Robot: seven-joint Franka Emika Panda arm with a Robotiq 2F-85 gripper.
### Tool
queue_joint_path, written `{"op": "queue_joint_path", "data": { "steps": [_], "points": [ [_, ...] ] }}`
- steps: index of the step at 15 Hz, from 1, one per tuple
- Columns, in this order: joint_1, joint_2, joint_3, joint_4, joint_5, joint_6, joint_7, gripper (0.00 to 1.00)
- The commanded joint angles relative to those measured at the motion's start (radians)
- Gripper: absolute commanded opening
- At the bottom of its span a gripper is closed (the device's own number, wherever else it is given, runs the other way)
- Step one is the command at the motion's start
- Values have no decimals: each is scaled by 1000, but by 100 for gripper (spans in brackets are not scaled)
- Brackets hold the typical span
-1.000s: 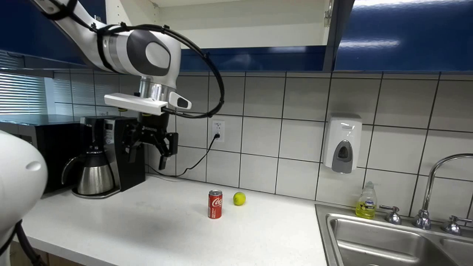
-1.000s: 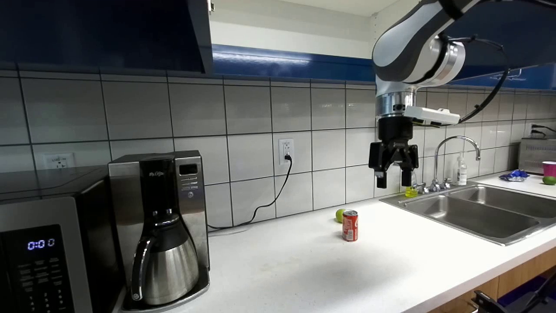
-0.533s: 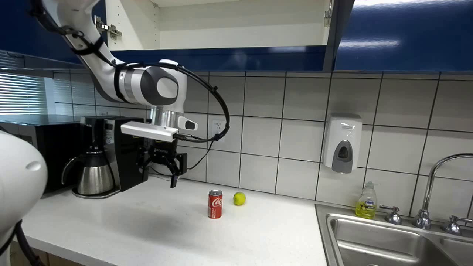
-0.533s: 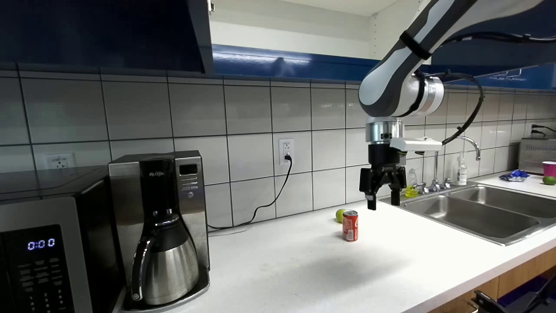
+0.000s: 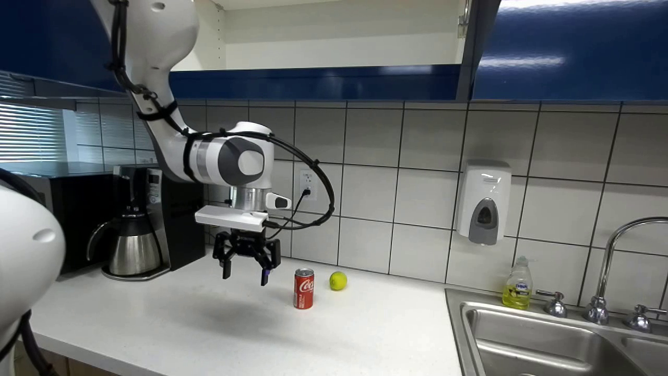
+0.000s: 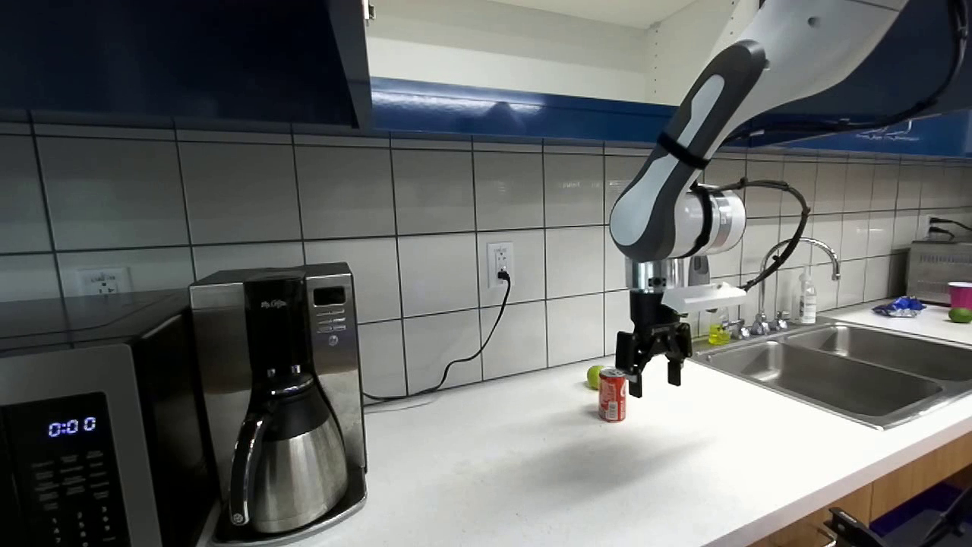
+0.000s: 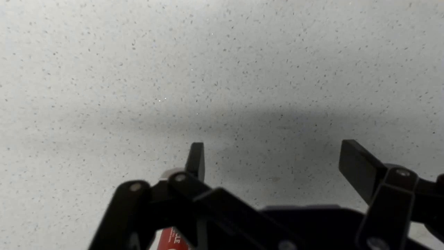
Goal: Put the red can in the open upper cabinet.
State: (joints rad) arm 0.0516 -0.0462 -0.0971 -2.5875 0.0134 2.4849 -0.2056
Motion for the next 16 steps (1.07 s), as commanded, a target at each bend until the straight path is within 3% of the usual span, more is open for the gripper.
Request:
{"op": "queue_joint_path", "data": {
  "steps": [1, 16],
  "points": [
    [-36, 106, 19, 67, -20, 79, -11, 100],
    [-50, 339, -28, 203, -164, 351, 125, 100]
  ]
}}
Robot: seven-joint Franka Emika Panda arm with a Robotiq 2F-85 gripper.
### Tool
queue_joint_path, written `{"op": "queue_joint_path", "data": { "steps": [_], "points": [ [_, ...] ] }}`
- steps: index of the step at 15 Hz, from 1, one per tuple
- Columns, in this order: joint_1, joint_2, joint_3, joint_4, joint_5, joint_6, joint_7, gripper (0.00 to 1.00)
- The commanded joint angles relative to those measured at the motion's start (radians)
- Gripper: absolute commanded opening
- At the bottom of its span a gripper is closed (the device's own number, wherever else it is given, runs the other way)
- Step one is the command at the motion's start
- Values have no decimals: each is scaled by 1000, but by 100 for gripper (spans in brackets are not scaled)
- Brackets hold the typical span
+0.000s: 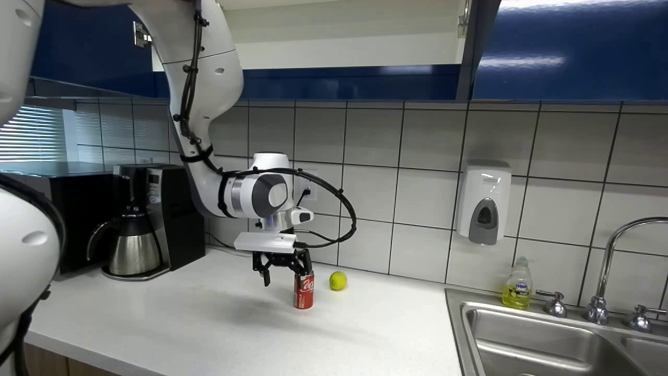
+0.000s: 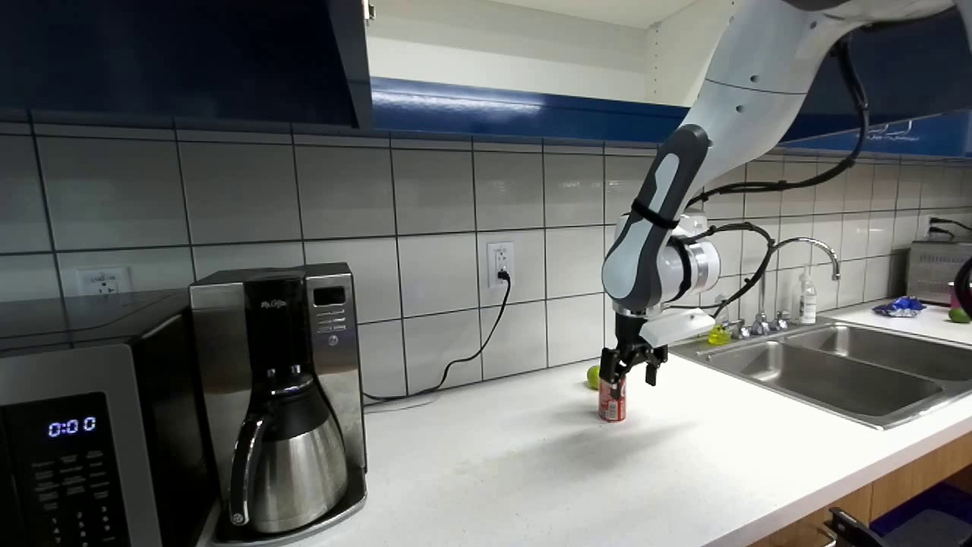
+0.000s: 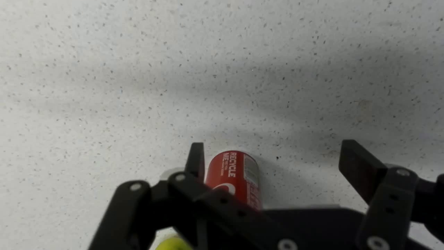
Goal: Put the red can in the open upper cabinet.
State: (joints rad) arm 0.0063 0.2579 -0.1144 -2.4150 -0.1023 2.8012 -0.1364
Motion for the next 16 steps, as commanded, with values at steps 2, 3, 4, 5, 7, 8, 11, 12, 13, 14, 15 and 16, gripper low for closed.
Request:
{"op": "queue_joint_path", "data": {
  "steps": [2, 3, 4, 5, 7, 8, 11, 12, 13, 14, 15, 16],
  "points": [
    [3, 49, -27, 38, -71, 62, 78, 100],
    [9, 56, -40, 43, -84, 74, 92, 100],
    [7, 61, -40, 48, -84, 82, 94, 100],
    [9, 67, -46, 52, -90, 90, 104, 100],
    [10, 76, -50, 60, -91, 94, 107, 100],
    [13, 81, -54, 64, -92, 98, 109, 100],
    [39, 101, -83, 74, -119, 126, 142, 100],
    [43, 106, -84, 78, -121, 131, 144, 100],
    [47, 113, -89, 82, -124, 139, 150, 100],
    [53, 118, -93, 85, -126, 143, 154, 100],
    [55, 124, -94, 89, -125, 147, 156, 100],
    [60, 130, -98, 93, -124, 151, 160, 100]
  ]
}}
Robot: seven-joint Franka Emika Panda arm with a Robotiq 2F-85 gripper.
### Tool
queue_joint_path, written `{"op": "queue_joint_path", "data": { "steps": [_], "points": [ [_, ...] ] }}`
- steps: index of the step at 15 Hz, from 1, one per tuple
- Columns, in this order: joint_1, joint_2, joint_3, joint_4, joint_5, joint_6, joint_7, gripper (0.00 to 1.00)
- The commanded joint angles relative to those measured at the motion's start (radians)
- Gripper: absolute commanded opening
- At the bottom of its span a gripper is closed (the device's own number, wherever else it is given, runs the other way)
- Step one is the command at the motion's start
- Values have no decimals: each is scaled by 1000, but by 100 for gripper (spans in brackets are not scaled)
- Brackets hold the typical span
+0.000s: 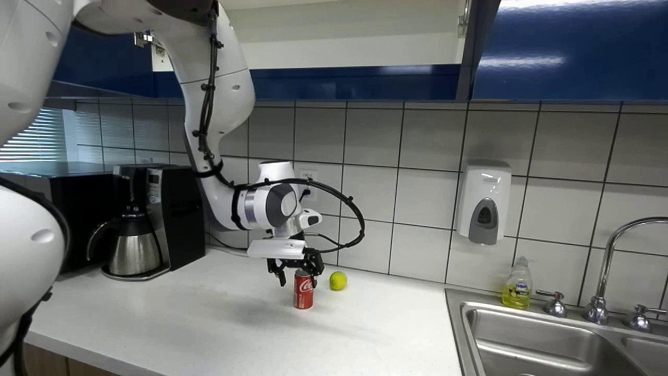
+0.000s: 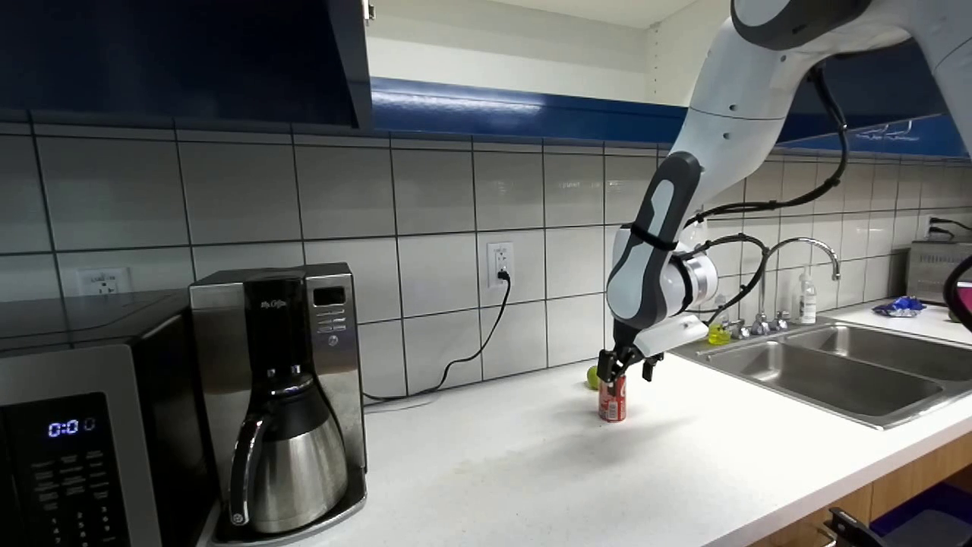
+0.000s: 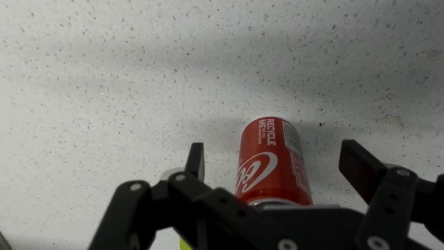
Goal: Put the red can in the open upper cabinet.
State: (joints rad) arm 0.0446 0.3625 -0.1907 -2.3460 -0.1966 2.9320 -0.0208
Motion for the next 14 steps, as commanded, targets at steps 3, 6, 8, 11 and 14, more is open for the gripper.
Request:
{"op": "queue_joint_path", "data": {
  "steps": [3, 6, 8, 11, 14],
  "points": [
    [41, 47, -38, 35, -33, 37, 52, 100],
    [53, 65, -50, 46, -28, 50, 54, 100],
    [60, 77, -57, 56, -25, 61, 55, 100],
    [73, 94, -72, 68, -21, 79, 57, 100],
    [84, 107, -82, 77, -18, 86, 59, 100]
  ]
}}
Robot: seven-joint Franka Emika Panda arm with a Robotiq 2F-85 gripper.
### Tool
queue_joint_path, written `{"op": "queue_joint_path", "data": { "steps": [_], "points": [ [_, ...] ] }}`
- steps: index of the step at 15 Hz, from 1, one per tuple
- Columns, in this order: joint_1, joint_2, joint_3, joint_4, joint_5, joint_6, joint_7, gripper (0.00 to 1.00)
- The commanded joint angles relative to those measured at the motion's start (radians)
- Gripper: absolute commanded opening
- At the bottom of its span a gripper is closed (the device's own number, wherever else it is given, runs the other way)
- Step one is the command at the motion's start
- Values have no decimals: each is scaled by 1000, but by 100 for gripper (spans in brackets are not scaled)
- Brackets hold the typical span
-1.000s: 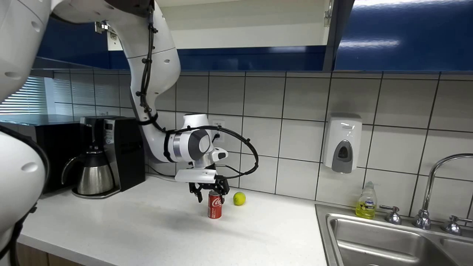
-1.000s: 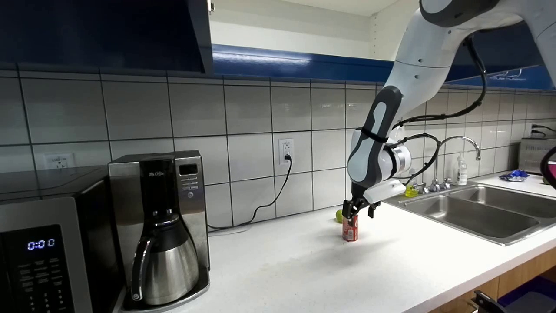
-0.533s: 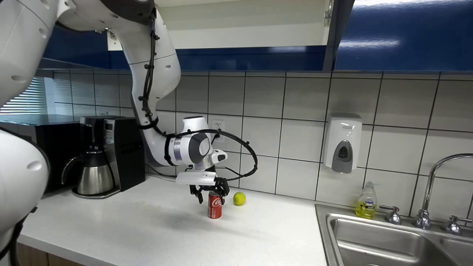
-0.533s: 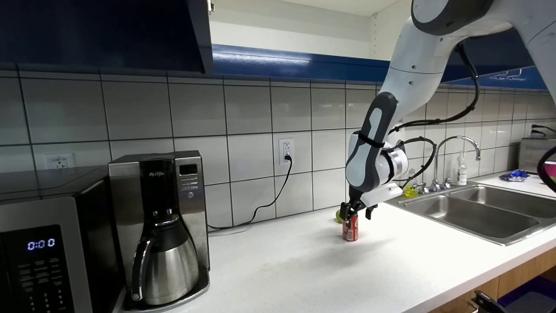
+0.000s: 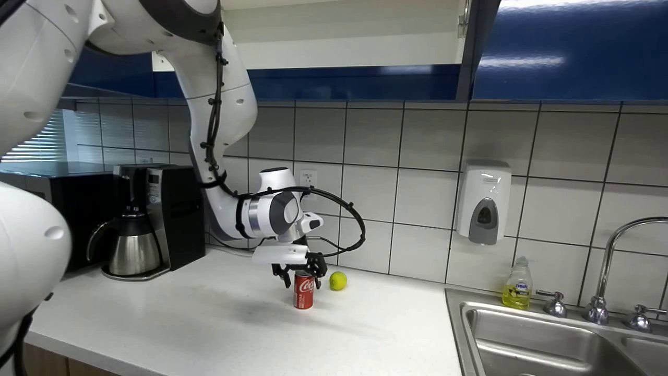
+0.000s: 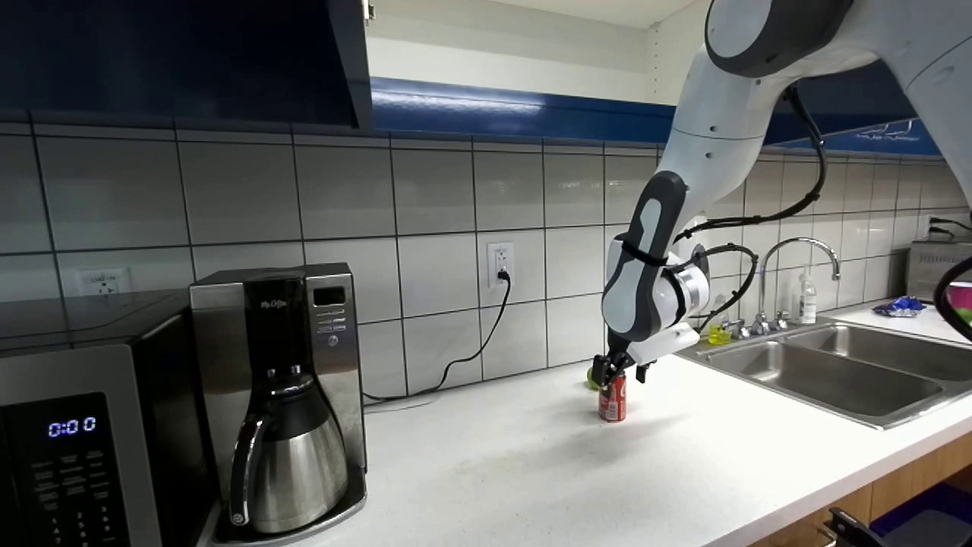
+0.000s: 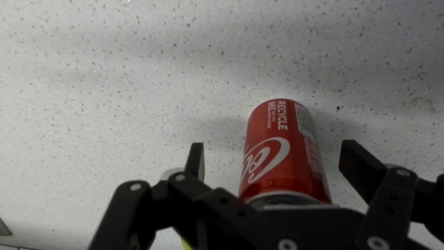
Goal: Put the red can in the open upper cabinet.
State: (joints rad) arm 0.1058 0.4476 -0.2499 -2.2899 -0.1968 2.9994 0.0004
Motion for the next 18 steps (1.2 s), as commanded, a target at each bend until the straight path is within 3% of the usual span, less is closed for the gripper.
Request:
{"op": "queue_joint_path", "data": {
  "steps": [1, 12, 14, 18],
  "points": [
    [26, 26, -25, 23, -17, 20, 38, 100],
    [53, 61, -40, 57, -6, 41, 52, 100],
    [54, 68, -40, 65, -5, 40, 53, 74],
    [61, 76, -41, 70, -6, 44, 56, 42]
  ]
}}
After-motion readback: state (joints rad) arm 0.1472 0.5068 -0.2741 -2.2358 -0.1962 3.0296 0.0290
